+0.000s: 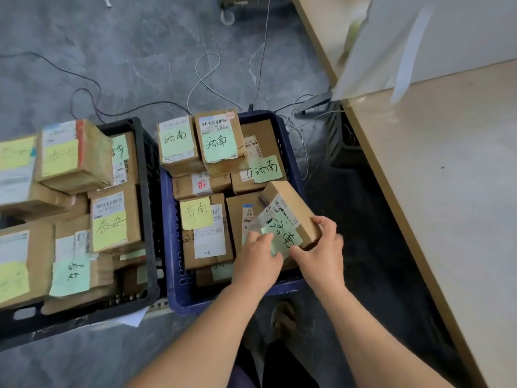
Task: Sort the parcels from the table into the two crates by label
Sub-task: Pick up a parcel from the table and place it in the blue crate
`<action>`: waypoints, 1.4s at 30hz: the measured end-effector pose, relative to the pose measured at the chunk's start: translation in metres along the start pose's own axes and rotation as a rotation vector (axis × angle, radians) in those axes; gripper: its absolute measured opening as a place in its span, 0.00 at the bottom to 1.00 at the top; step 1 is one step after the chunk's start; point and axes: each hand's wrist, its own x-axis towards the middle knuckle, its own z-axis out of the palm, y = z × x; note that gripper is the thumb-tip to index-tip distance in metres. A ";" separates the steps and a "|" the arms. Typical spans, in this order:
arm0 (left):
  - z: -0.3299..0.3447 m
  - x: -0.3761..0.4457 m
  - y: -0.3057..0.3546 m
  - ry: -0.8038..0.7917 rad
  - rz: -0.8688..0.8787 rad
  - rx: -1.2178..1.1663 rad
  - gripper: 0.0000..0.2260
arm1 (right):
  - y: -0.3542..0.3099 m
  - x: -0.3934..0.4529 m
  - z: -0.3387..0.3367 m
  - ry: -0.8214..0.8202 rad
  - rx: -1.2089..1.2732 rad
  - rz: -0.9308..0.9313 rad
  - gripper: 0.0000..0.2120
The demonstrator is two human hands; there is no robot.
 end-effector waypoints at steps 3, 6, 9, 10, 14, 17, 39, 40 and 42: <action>0.006 0.020 0.009 -0.102 -0.080 -0.229 0.20 | -0.001 0.012 0.002 0.066 -0.118 -0.035 0.36; 0.011 0.037 0.016 -0.243 -0.150 -0.727 0.21 | 0.000 0.020 0.011 0.109 -0.228 -0.095 0.34; 0.017 0.052 0.013 -0.287 -0.170 -0.890 0.22 | 0.005 0.022 0.023 0.080 -0.293 -0.158 0.31; 0.020 0.056 0.010 -0.283 -0.184 -0.898 0.24 | 0.007 0.023 0.027 0.049 -0.307 -0.151 0.30; 0.035 0.069 -0.006 -0.330 -0.230 -0.883 0.32 | 0.014 0.032 0.035 -0.032 -0.403 -0.144 0.25; 0.040 0.075 -0.010 -0.364 -0.250 -0.938 0.34 | 0.017 0.040 0.036 -0.013 -0.539 -0.181 0.23; -0.001 0.060 -0.044 -0.108 -0.127 -0.210 0.21 | -0.011 0.044 0.035 -0.183 -1.140 -0.220 0.26; -0.006 0.056 -0.042 -0.097 -0.096 -0.155 0.21 | -0.014 0.038 0.030 -0.163 -1.098 -0.219 0.24; -0.020 0.046 -0.035 -0.078 -0.034 -0.049 0.22 | -0.021 0.024 0.018 -0.122 -1.027 -0.210 0.20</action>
